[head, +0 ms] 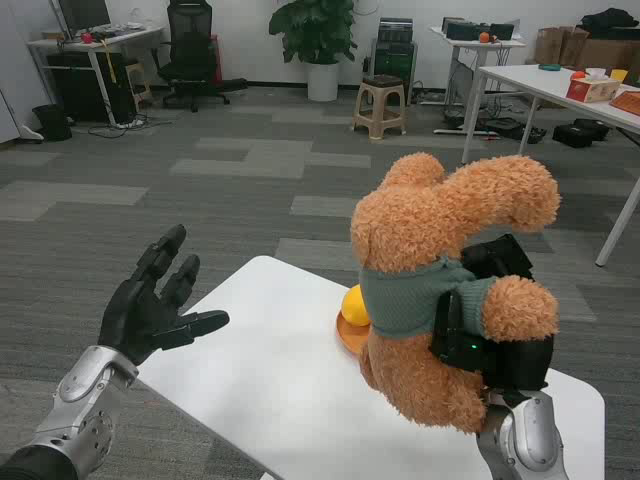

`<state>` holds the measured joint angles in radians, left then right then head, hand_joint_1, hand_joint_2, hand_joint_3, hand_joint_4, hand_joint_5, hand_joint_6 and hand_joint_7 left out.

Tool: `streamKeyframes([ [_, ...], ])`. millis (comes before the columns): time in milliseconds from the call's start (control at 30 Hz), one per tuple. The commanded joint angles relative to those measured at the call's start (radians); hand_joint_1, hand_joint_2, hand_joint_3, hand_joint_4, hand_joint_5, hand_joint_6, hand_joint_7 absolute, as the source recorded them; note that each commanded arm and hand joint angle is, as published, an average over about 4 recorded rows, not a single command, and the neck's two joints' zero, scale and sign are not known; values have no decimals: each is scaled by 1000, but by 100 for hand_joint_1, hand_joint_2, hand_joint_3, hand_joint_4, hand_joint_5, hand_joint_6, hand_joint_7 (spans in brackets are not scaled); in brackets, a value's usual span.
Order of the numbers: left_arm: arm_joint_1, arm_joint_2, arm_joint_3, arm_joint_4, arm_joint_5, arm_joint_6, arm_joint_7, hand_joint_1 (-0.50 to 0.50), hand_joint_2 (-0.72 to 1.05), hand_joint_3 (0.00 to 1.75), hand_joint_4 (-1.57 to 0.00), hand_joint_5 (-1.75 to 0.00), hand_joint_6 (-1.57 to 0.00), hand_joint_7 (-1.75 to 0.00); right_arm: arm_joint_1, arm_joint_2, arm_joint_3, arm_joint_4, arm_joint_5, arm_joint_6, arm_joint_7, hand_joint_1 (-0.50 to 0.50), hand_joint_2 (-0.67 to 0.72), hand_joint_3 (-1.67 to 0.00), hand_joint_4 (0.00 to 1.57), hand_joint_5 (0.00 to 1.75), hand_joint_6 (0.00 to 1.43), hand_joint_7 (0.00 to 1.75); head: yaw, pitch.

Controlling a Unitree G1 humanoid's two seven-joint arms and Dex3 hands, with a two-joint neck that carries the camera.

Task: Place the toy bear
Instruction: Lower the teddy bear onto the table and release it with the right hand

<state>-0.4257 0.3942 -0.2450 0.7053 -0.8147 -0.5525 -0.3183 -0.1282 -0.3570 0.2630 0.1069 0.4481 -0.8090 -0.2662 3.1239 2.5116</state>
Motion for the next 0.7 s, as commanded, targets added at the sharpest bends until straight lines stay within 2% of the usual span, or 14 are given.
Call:
streamKeyframes([
  [33,5,-6,15,-25,5,-15,-1,43,52,6,0,0,0,-14,-34,-11,16,-3,7,-16,-2,-46,-60,-159,120,165,126,140,-23,-38],
  [133,5,-6,15,-26,5,-15,-1,43,52,7,0,0,0,-14,-34,-11,17,-3,6,-16,-2,-46,-60,-159,120,165,126,140,-14,-21],
  [300,6,-6,15,-26,5,-15,-1,43,52,9,0,0,0,-17,-34,-11,16,-3,6,-16,-2,-46,-60,-159,120,165,126,140,-15,-20],
  [600,5,-6,15,-26,5,-15,-1,43,52,9,0,0,0,-14,-34,-12,16,-3,6,-16,-1,-46,-60,-159,118,165,126,140,-21,-26],
  [700,6,-6,15,-27,5,-15,-1,43,52,9,0,0,0,-14,-33,-28,22,4,5,-13,40,-46,-60,-159,115,165,124,140,-21,-28],
])
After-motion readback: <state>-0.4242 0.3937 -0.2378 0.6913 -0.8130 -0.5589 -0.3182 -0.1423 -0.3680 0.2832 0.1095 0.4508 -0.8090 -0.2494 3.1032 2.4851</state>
